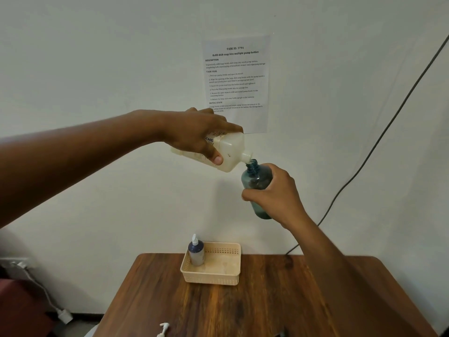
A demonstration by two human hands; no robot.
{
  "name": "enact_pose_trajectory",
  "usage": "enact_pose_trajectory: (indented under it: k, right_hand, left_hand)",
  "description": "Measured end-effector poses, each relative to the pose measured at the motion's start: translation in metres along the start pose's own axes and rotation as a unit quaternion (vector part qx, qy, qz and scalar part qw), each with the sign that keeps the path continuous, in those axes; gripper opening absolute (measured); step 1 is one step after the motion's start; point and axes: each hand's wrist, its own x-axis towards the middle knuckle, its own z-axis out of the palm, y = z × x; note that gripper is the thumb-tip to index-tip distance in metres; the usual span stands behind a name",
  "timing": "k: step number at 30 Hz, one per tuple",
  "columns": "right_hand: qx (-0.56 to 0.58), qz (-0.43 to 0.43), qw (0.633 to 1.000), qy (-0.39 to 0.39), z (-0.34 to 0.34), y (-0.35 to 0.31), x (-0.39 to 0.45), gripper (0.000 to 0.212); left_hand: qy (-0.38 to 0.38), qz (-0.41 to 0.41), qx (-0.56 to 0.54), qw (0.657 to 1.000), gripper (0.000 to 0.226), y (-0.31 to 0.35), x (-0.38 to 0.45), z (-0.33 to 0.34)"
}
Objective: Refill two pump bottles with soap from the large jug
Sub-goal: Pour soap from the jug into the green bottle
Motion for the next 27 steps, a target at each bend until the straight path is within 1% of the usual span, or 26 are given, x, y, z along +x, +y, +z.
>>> enact_pose_trajectory:
  k: [13,27]
  right_hand:
    - [0.0,0.0,1.0,0.001,0.0019,-0.0001,0.0009,0.057]
    - [-0.004,0.001,1.0,-0.002,0.0017,-0.0018,-0.0005,0.055]
  left_hand:
    - [-0.006,0.001,-0.001,1.0,0.082,-0.0009,0.0007,-0.0008]
    - [-0.02,-0.001,0.008,1.0,0.085,0.001,0.0012,-0.003]
